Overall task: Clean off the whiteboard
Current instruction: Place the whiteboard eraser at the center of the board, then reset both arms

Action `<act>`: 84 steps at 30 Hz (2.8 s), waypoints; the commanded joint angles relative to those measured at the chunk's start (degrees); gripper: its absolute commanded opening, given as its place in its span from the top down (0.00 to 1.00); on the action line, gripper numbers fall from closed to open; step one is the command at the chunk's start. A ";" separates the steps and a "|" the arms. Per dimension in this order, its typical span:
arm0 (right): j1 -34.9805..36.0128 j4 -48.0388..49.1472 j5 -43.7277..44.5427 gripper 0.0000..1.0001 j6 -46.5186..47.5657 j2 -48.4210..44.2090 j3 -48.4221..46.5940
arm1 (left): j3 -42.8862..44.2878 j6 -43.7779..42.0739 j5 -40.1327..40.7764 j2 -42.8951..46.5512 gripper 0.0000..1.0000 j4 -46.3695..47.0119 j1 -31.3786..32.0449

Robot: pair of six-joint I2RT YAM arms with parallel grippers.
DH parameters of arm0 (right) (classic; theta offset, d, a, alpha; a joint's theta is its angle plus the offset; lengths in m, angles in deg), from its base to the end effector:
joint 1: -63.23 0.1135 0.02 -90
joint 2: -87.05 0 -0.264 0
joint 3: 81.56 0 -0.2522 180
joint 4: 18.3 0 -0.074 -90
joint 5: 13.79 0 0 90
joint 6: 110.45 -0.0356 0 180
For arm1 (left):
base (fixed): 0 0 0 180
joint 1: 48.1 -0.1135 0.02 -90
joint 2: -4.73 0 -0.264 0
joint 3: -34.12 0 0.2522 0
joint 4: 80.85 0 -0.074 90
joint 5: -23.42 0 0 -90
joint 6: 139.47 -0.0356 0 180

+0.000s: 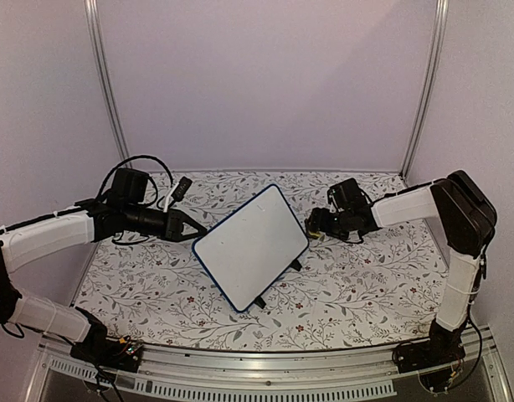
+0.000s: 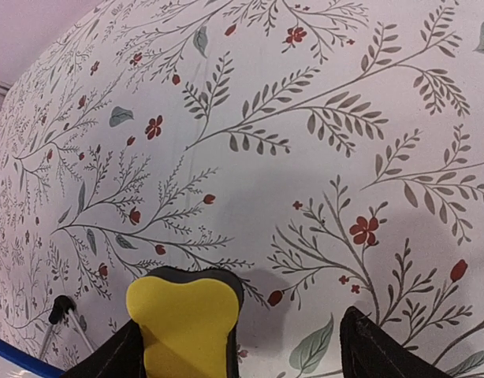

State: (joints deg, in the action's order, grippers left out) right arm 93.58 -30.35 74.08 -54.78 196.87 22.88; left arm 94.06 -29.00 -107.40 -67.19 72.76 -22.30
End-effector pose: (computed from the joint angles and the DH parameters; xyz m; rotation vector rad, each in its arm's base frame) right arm 0.3390 0.2000 0.1407 0.0670 2.4564 0.5655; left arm 0.2275 -0.1358 0.2495 0.5193 2.2731 -1.2214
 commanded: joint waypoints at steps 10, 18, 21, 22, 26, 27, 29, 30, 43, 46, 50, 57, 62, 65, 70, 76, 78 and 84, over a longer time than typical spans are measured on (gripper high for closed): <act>3.10 1.32 0.11 0.20 -0.98 -0.82 1.98 | -0.32 -0.14 -1.08 0.90 0.87 2.16 -0.46; 3.05 4.39 -7.00 0.20 -5.09 -6.47 6.85 | -0.45 -0.21 -0.91 1.01 0.87 1.99 -0.49; 2.59 5.14 -7.96 0.19 -7.70 -8.19 8.17 | -0.42 -0.12 -0.76 1.15 0.87 2.00 -0.45; 2.39 6.30 -8.77 0.19 -8.33 -8.64 8.62 | -0.39 -0.13 -0.84 1.21 0.87 2.00 -0.45; 2.09 7.51 -10.50 0.19 -10.04 -8.32 8.81 | -0.53 -0.19 -0.66 1.49 0.87 1.99 -0.42; 2.01 7.58 -10.60 0.19 -10.06 -7.87 8.95 | -0.60 -0.17 -0.62 1.58 0.87 1.99 -0.45; 1.70 7.60 -10.97 0.20 -9.73 -7.32 9.26 | -0.60 -0.17 -0.51 1.78 0.87 1.88 -0.45; 1.59 7.56 -11.38 0.21 -9.09 -6.94 9.33 | -0.63 -0.17 -0.49 1.91 0.87 1.88 -0.47; 1.28 -1.24 -4.29 0.23 3.14 -8.28 11.53 | -0.47 -0.19 -0.84 1.52 0.87 1.97 -0.41; 0.91 -1.61 -3.47 0.23 3.64 -8.24 11.63 | -0.54 -0.25 -0.67 1.56 0.87 1.99 -0.48; 0.78 -5.41 4.08 0.23 3.45 -9.07 11.89 | -0.53 -0.28 -0.57 1.52 0.87 1.96 -0.40; -0.38 -4.76 5.93 0.23 4.51 -15.63 15.41 | -0.37 -0.32 -0.46 1.50 0.86 1.97 -0.55; -0.42 -3.00 3.35 0.20 6.99 -23.84 18.60 | -0.36 -0.35 2.03 4.07 0.68 1.99 -0.76; -0.36 -4.08 3.32 0.07 8.81 -30.22 20.38 | -0.93 -0.24 2.77 7.30 0.48 3.47 -1.13; -0.27 -9.27 3.33 0.01 13.13 -41.28 21.92 | -2.05 -0.50 7.12 13.47 0.18 4.92 -1.77; -0.20 -15.50 1.13 0.01 14.35 -55.29 20.92 | -0.34 -0.87 17.52 19.75 0.00 0.50 -1.93; -0.09 -18.65 1.51 0.01 14.34 -58.50 18.88 | 0.82 -0.70 20.26 21.07 0.00 -2.83 -2.02; -0.07 -26.48 6.68 0.01 17.56 -65.60 13.82 | 0.02 -3.72 26.78 27.08 0.00 -8.11 -2.10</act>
State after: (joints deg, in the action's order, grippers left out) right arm 93.34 -50.02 76.79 -39.96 134.08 39.89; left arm 93.58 -30.05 -87.44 -43.80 69.64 -23.74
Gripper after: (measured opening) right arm 0.989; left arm 0.996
